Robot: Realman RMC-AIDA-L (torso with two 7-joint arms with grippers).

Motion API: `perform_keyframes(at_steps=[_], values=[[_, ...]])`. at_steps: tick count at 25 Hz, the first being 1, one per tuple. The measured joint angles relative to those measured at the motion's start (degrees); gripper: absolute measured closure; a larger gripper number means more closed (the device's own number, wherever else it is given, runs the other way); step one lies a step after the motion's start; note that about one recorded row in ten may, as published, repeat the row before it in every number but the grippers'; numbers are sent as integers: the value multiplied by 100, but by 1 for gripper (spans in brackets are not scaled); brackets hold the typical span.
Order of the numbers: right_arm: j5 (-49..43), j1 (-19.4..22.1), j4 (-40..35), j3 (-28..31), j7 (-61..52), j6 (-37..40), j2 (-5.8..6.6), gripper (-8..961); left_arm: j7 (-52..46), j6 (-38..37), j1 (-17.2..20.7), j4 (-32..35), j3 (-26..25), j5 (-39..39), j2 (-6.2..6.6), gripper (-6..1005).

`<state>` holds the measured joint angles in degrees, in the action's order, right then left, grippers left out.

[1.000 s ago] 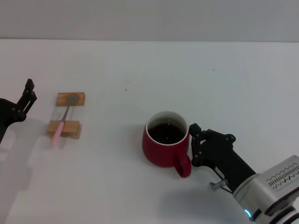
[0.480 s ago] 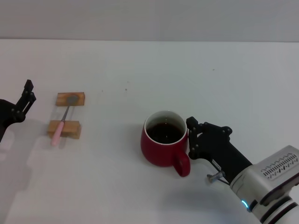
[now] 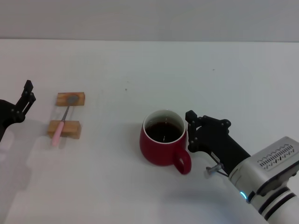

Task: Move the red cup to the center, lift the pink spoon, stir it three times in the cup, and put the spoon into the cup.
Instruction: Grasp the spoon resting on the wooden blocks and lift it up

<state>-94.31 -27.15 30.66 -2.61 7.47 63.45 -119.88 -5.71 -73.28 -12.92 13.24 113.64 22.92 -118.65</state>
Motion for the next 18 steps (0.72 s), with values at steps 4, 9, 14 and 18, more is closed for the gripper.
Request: perform_keyframes(at_steps=[4, 9, 14, 18], values=[[0, -70, -57, 43, 0, -1, 2, 954, 0, 0, 0, -3, 0, 15, 0, 182], [0, -66, -116, 82, 1, 27, 8, 954, 0, -2, 0, -6, 0, 15, -1, 184], [0, 338, -126, 129, 82, 458, 14, 953, 0, -17, 9, -6, 0, 16, 0, 186], [0, 720, -109, 114, 153, 785, 14, 953, 0, -21, -19, -6, 0, 17, 0, 188]])
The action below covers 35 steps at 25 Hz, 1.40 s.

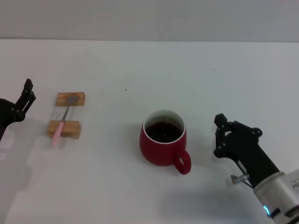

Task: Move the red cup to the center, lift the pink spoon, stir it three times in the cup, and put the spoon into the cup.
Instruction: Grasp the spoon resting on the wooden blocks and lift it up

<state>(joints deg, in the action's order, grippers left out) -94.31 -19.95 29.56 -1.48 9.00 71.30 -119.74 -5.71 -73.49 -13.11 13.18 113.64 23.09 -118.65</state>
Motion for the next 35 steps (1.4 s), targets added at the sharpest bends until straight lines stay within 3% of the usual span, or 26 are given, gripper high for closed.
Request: perform_keyframes(at_steps=[8, 35], values=[[0, 190, 208, -203, 3, -27, -4, 953, 0, 28, -46, 1, 0, -19, 0, 191], [-202, -459, 365, -160, -44, -738, -15, 954, 0, 16, -74, 1, 0, 4, -9, 203]])
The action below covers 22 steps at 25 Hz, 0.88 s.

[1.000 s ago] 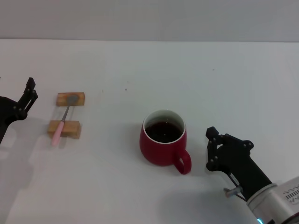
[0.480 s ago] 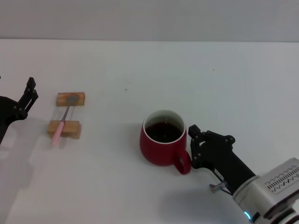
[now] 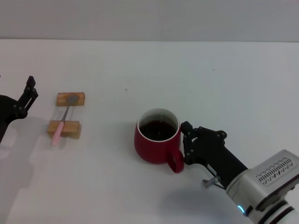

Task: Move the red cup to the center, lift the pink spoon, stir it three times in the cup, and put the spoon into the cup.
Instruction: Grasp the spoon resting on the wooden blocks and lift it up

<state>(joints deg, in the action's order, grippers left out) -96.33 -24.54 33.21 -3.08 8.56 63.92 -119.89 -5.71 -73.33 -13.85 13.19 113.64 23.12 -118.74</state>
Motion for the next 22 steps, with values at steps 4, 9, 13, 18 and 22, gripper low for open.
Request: perform_keyframes(at_steps=[4, 9, 13, 18, 22], values=[[0, -119, -15, 10, -6, -61, 0, 954, 0, 0, 17, 0, 0, 6, 0, 204], [0, -249, -30, 57, -12, -140, 0, 954, 0, 1, 43, 0, 0, 17, 3, 206], [-1, -275, -33, 84, -12, -171, 0, 953, 0, -8, 63, 0, 0, 22, 8, 208], [6, -4, -184, 186, 18, 293, 10, 953, 0, -15, 66, 0, 0, 22, 9, 210], [34, 476, -472, 482, 27, 1031, 37, 953, 2, -17, 45, 3, 0, -1, 10, 212]])
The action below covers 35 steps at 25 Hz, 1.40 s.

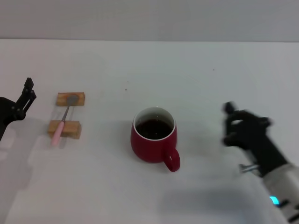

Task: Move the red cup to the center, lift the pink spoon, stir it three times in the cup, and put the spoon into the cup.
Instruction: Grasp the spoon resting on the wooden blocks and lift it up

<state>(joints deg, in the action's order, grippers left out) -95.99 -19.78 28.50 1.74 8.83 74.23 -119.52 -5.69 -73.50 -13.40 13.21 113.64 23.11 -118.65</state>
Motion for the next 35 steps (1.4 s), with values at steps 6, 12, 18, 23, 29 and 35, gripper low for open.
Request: perform_keyframes(at_steps=[6, 12, 18, 23, 29, 35], values=[[5, 963, -470, 694, -41, 1345, 13, 954, 3, -2, -24, 10, 0, -25, -8, 214], [31, 1431, -870, 1011, -789, 1742, 26, 878, 1, -20, 71, 57, 220, -28, -21, 217], [109, 1496, -1044, 1063, -1240, 1617, 20, 777, -53, -38, 271, 149, 602, -26, -17, 219], [109, 1504, -1123, 1038, -1175, 1577, 11, 593, -39, -254, 549, 236, 741, -20, -3, 221], [95, 1452, -1175, 1030, -1172, 1491, 12, 269, -102, -372, 831, 231, 896, -23, 5, 224], [57, 1387, -1193, 1030, -1170, 1443, 16, 212, -153, -354, 931, 220, 1313, 18, -29, 226]])
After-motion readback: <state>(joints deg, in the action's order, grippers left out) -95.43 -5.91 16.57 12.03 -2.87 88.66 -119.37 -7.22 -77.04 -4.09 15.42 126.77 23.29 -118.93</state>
